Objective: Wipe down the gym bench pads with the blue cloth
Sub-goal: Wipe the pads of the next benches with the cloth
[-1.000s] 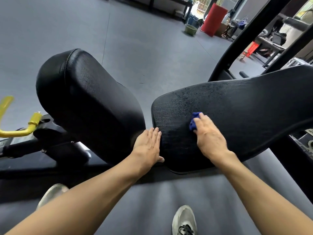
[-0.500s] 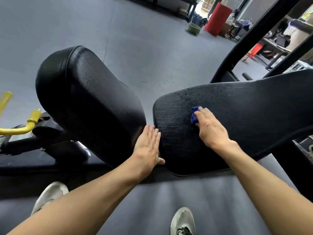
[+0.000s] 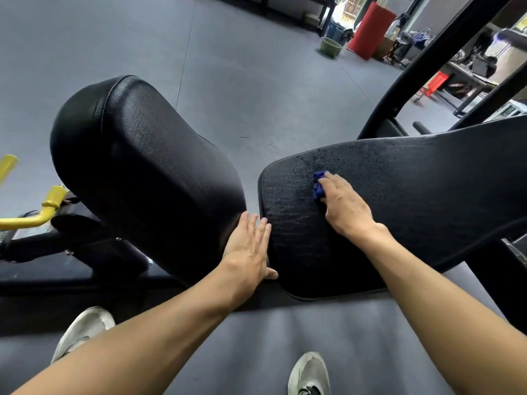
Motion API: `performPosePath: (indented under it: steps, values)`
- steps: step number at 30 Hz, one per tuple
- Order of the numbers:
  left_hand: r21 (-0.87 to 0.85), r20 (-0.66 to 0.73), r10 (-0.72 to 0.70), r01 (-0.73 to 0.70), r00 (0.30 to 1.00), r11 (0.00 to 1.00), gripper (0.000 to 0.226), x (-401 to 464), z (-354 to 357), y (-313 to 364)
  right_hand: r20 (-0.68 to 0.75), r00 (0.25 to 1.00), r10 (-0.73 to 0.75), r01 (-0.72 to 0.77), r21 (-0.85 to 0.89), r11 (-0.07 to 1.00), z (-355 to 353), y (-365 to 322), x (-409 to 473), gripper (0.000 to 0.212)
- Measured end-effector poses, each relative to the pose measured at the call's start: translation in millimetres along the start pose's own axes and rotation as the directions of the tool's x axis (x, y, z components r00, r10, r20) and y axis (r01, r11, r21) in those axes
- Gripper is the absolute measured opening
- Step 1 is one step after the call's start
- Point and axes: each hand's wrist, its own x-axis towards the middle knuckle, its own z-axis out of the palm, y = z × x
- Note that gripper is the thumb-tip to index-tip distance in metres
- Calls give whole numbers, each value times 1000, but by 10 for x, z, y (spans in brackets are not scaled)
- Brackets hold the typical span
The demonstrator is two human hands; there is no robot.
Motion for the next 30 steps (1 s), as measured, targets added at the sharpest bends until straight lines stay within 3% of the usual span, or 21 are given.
performPosePath:
  steps: [2,6,8,10,14,16,18,21,23,26,28,30]
  values:
    - [5,2,1,-1,1000,1000,102,1,-4,-4,-46,999,10,-9,17,1000,52,-183,-17,52]
    - [-3,4,-1,1,1000,1000,102,10,-11,2,142,936,-321,310,94,946,336,-642,-269,49]
    - [-4,5,0,0,1000,1000,102,9,-11,-3,196,899,-393,385,78,920,332,-554,-184,53]
    - [-2,10,5,-5,1000,1000,102,3,-11,-16,156,933,-324,322,39,946,235,-316,41,53]
    - [12,25,14,-15,1000,1000,103,6,-2,-24,-9,1000,19,-19,-22,1000,92,-185,309,50]
    - [12,30,14,-14,999,1000,103,15,-11,-17,-10,999,-38,38,11,999,240,-511,176,50]
    - [16,41,13,-14,999,1000,101,19,-30,-16,86,967,-240,236,54,970,422,-794,-49,46]
    - [10,48,15,-15,999,1000,100,12,-33,-15,186,903,-387,377,88,922,392,-721,-32,50]
    - [1,44,15,-15,999,1000,101,20,-17,-18,148,926,-348,345,46,937,329,-524,156,48]
    - [5,44,22,-22,999,1000,102,24,-12,-16,77,981,-181,183,-17,983,296,-309,527,50]
    - [12,52,28,-29,998,1000,102,20,-18,-21,17,998,-66,66,-14,998,334,-377,751,48]
    - [9,50,33,-34,998,999,102,17,-26,-15,-24,999,-48,48,31,998,381,-608,837,39]
